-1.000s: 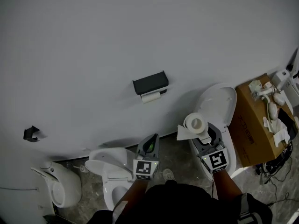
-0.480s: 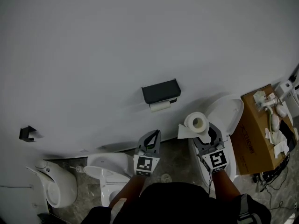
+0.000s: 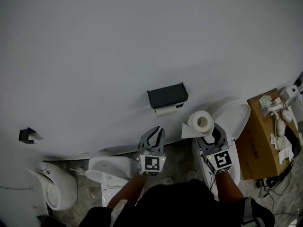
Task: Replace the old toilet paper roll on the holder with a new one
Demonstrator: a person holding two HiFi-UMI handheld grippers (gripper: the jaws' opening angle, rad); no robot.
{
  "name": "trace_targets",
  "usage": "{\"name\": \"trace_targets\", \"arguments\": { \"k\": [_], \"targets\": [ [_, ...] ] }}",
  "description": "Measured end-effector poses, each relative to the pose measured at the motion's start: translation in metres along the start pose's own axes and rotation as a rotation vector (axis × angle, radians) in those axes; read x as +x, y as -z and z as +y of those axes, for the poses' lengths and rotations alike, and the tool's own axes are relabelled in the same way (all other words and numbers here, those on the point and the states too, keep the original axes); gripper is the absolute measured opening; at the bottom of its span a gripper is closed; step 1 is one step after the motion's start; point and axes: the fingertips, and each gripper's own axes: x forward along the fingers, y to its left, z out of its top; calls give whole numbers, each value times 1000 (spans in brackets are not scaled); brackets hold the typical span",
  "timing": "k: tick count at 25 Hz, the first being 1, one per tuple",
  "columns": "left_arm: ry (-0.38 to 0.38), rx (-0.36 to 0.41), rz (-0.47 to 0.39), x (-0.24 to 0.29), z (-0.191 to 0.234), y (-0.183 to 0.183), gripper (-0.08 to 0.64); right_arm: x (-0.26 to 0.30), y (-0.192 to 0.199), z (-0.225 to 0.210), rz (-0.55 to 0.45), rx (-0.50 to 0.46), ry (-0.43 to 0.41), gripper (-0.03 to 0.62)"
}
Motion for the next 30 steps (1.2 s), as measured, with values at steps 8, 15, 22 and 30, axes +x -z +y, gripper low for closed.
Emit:
{"name": "trace_targets", "arguments": {
  "k": [8,15,22,30],
  "targets": [
    [-50,342,138,35,-1,-1,160,15,-3,-22,-5,14,-33,236],
    [-92,674,295,67,-5,13,184,25,5,-42,1,17,-78,236],
    [-109,826,408,88,-8,28,198,33,9,-60,-5,22,-115,236],
    [-124,897,500,99,-5,40,213,38,11,-71,-17,47,-144,236]
  ]
}}
